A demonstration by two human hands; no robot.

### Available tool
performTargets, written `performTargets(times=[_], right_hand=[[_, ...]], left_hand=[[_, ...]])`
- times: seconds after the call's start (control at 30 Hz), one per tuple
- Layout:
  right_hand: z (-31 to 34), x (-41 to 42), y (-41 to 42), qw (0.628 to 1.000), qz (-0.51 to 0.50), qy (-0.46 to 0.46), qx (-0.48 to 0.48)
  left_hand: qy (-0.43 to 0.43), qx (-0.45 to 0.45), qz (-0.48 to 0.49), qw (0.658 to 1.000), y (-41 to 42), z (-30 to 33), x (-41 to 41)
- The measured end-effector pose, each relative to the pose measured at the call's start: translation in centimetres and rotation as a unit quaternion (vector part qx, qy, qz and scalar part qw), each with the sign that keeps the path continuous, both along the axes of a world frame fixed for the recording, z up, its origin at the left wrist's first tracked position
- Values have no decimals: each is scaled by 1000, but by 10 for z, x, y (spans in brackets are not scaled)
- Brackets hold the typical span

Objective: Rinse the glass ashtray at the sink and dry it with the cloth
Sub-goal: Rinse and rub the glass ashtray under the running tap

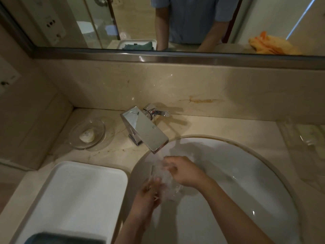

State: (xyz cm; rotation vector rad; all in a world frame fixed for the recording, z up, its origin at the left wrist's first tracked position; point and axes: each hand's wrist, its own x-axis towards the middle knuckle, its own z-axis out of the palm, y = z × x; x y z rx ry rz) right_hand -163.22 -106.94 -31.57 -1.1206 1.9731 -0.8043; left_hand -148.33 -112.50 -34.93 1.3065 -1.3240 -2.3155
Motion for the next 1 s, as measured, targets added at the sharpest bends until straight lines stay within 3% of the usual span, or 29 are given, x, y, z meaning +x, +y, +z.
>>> performTargets(times=[0.17,0.37,0.43,0.63,0.77,0.9,1.0], right_hand=[[4,-1,-5,999,28,-30,-15],[-3,6,-5,966,-188,-114,-136],[-7,11,-6,958,-212,-110,-159],[-12,17,-5,967,-185,-95,-147],[-18,29,-10,939,-287,-135,-135],[-23,39,-5,949,-285,-69,-117],[-31,45,8,948,-276,-119,-101]], left_hand=[[-8,-23,-77,997,-12,9,0],[39,-41,-56,997,-17,16,-10],[37,-33,-37,998,-15,15,-11],[7,-47,14,999,1,11,-13],[7,-57,36,998,13,12,-18],[9,-59,51,997,15,16,-19],[23,-52,72,996,7,20,-20]])
